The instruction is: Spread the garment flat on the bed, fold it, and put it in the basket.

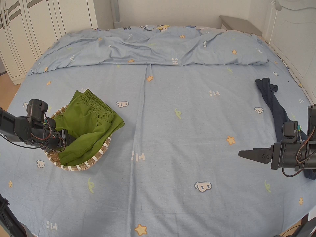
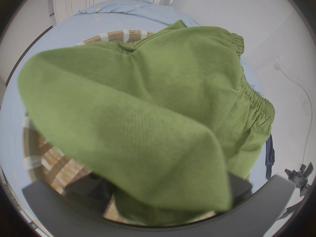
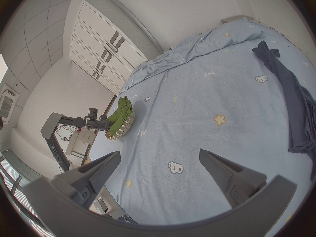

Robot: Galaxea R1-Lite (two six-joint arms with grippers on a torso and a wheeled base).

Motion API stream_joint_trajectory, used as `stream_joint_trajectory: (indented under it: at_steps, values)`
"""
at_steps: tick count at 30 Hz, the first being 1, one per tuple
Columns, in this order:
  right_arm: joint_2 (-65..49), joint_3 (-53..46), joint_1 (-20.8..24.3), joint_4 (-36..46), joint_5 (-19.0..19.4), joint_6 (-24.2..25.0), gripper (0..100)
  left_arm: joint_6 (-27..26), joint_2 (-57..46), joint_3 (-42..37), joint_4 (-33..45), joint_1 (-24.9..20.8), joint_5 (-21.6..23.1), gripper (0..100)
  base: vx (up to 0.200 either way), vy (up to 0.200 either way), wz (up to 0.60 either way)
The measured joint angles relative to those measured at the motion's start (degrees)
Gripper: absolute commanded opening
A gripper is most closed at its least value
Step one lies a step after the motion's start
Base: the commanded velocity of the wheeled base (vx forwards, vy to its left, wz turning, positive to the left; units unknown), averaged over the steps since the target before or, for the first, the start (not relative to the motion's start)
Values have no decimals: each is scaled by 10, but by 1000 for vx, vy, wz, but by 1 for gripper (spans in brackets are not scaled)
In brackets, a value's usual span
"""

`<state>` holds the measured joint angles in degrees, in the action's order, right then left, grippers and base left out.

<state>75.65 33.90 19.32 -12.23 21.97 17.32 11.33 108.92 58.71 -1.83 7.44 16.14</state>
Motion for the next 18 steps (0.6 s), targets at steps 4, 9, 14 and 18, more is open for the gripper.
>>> stream_joint_trajectory:
  at_steps: [4,9,14,18]
  values:
    - [0,-1,0,0,0,0,100,-2,-31,19,84,1,-22,100,0,0,0]
    - [0,-1,0,-1,0,0,100,-9,-81,58,206,5,-33,100,0,0,0]
    - [-6,-1,0,-3,-11,-3,100,-54,-142,89,292,24,-36,100,0,0,0]
    - [-39,-7,3,-4,-28,-22,100,-78,-206,99,323,42,-36,100,0,0,0]
